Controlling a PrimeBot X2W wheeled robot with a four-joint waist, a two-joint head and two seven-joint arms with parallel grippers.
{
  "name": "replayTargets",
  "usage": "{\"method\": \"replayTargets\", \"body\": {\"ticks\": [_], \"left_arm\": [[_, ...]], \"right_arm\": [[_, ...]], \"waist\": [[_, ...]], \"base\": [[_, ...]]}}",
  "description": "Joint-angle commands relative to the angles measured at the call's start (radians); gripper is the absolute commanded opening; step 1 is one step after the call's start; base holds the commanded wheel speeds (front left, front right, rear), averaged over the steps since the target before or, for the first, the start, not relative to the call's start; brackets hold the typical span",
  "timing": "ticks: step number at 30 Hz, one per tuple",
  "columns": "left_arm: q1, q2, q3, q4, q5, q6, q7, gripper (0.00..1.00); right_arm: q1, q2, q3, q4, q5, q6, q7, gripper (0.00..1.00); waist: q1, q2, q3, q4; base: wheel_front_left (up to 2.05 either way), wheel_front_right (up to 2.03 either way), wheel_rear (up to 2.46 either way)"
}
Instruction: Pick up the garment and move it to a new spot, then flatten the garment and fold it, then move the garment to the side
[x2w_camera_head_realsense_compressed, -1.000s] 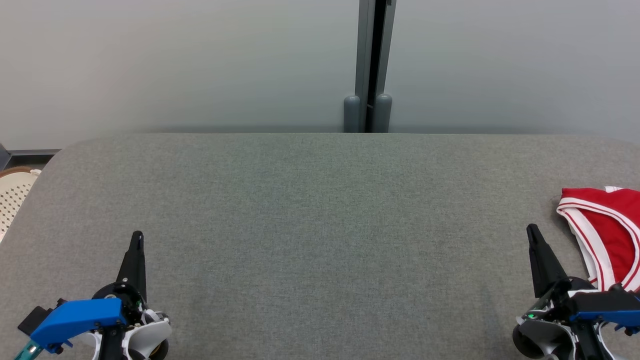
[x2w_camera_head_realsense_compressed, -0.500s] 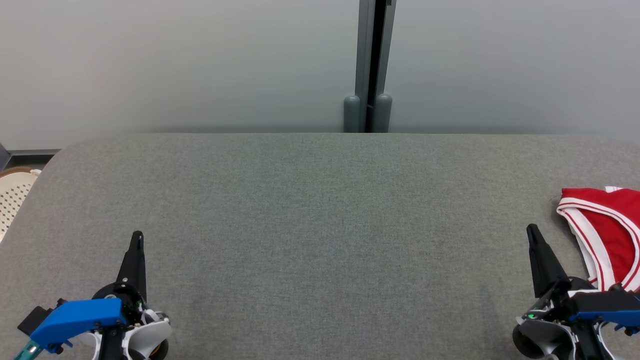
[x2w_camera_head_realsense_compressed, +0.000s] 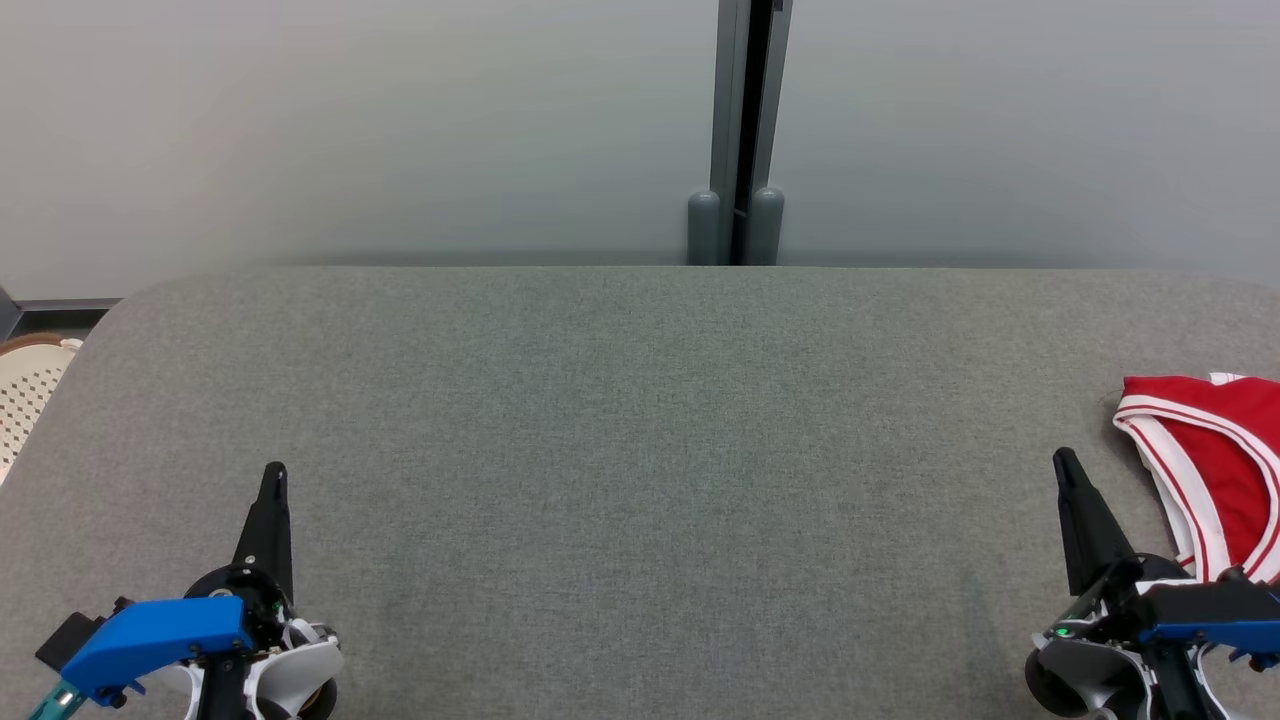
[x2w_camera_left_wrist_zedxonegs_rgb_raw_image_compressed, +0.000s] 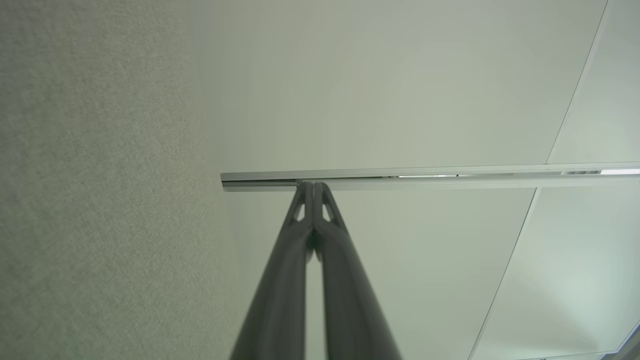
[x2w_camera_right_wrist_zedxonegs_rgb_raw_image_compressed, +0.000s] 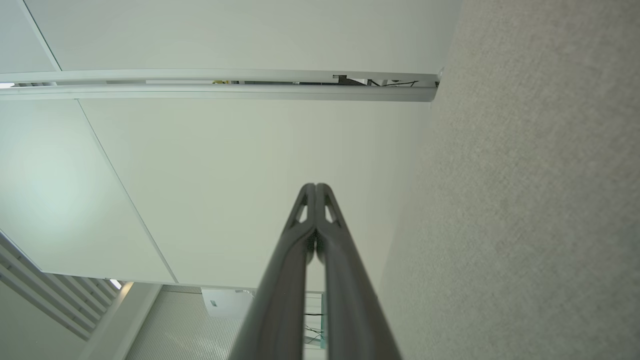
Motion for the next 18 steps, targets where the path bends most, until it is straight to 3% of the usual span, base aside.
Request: {"method": "replayTargets", "body": {"ticks": [1,18], "left_arm": [[-0.010,0.000,0.002,-0.005,-0.002,-0.003,0.004,0.00],[-0.010,0.000,0.002,-0.005,-0.002,-0.003,0.004,0.00]], "right_arm": [[0.012,-0.006,-0.002,-0.004,0.003,0.000,0.004,0.00],[0.012,-0.006,-0.002,-0.004,0.003,0.000,0.004,0.00]], "waist": [[0.0000,0.0000,0.000,0.000],[0.0000,0.0000,0.000,0.000]], "base": [[0.00,0.00,0.00],[0.00,0.00,0.00]]}}
